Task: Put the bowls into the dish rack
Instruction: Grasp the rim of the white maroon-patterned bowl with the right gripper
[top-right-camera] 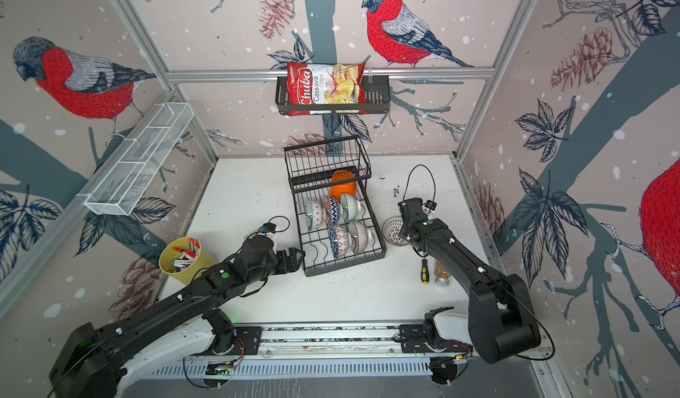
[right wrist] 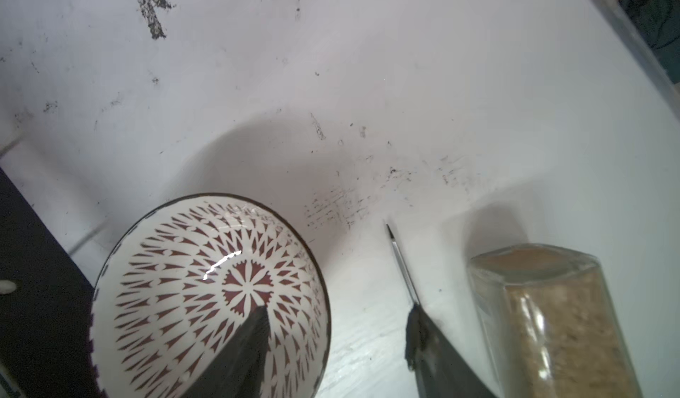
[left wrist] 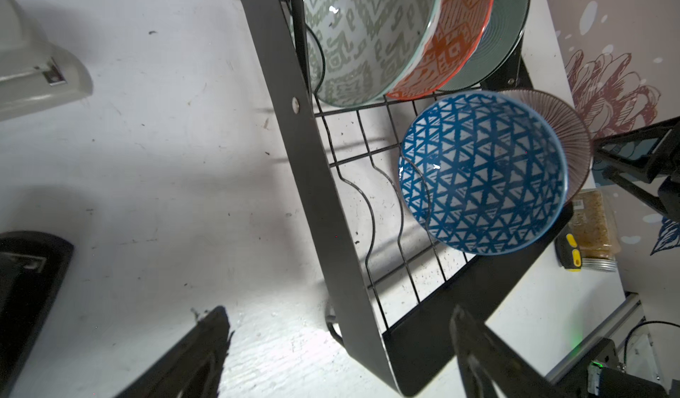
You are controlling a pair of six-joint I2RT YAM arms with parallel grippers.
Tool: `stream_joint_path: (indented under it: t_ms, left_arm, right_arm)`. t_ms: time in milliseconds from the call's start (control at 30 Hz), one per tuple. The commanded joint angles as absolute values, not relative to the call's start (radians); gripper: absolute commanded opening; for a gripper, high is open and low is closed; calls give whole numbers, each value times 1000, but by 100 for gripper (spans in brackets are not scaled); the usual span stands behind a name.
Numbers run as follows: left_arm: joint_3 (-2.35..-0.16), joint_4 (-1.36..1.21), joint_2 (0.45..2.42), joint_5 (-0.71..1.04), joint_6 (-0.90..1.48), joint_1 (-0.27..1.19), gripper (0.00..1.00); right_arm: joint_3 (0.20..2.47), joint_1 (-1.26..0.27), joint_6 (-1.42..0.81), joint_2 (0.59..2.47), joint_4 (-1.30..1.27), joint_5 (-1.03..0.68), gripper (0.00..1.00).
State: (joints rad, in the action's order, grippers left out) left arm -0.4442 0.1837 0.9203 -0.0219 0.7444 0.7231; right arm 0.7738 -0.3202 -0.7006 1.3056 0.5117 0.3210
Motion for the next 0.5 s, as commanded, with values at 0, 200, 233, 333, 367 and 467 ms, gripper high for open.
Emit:
stream_joint_path:
  t_ms: [0,200,233,333,367,467]
  left_arm:
    - [-431,142,940,-36,751,732,93]
    - [-420,88,983,-29,743,742,93]
    - [-417,78,986,-29,741,744,93]
    - [-413,49,989,-24,738,745,93]
    - [-410,38,989,-22,738,747,93]
    - [-405,11,989,-26,738,750,93]
  right_arm:
    - [767,-309,-678,1330,450,274,59]
    - [758,-303,-677,1355,422,262,51]
    - [756,-303,-675,1359,418,259,49]
    - [752,-301,-678,1374,406,256,44]
    - [750,-301,-680,1382,402,256,43]
    - [749,-303,-683,1404,393,258,38]
